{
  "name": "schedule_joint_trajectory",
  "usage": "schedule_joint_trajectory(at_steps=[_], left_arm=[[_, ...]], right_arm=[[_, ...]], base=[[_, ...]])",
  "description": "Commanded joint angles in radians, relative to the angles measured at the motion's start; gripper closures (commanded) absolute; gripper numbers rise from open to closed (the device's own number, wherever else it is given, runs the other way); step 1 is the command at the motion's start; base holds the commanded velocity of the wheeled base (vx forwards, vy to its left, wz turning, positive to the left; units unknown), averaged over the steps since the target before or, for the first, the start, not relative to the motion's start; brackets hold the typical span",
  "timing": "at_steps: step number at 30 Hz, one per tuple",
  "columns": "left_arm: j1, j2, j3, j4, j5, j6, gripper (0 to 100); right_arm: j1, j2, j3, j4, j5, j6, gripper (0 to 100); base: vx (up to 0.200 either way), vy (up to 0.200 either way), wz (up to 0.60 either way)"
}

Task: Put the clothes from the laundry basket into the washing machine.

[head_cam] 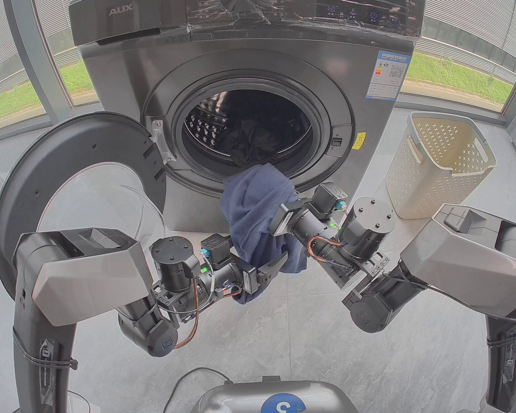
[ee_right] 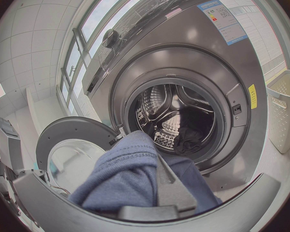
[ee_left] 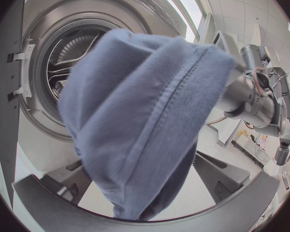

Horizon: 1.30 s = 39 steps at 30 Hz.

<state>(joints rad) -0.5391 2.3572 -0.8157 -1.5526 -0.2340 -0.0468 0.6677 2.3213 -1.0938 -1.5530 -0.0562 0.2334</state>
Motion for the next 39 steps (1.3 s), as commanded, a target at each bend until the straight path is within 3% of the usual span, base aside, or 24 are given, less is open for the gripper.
schedule_joint_trajectory(at_steps=[1, 11, 15, 19, 28, 31, 32, 39], left_arm=[[-0.021, 0.031, -0.052, -0.003, -0.005, -0.004, 0], [-0.041, 0.119, -0.209, 0.002, 0.013, -0.013, 0], [-0.031, 0.188, -0.322, 0.000, 0.078, -0.051, 0], [-0.019, 0.235, -0.387, 0.000, 0.110, -0.056, 0], [-0.016, 0.278, -0.402, 0.000, 0.122, -0.056, 0], [-0.008, 0.280, -0.428, 0.000, 0.150, -0.065, 0], [-0.007, 0.280, -0.431, 0.000, 0.153, -0.067, 100], [0.018, 0.254, -0.428, 0.000, 0.163, -0.085, 100]], right_arm=[[0.018, 0.006, 0.000, -0.010, -0.004, 0.000, 100], [0.038, 0.007, 0.014, -0.013, -0.005, 0.003, 100], [0.043, -0.008, 0.037, -0.013, -0.005, 0.009, 100], [0.049, -0.030, 0.052, -0.013, -0.005, 0.014, 100], [0.053, -0.037, 0.054, -0.015, -0.005, 0.017, 100], [0.053, -0.040, 0.055, -0.015, -0.005, 0.021, 100], [0.052, -0.040, 0.055, -0.015, -0.005, 0.021, 100], [0.020, -0.048, 0.055, -0.015, -0.005, 0.023, 100]], base=[[0.000, 0.000, 0.00], [0.000, 0.000, 0.00], [0.000, 0.000, 0.00], [0.000, 0.000, 0.00], [0.000, 0.000, 0.00], [0.000, 0.000, 0.00], [0.000, 0.000, 0.00], [0.000, 0.000, 0.00]])
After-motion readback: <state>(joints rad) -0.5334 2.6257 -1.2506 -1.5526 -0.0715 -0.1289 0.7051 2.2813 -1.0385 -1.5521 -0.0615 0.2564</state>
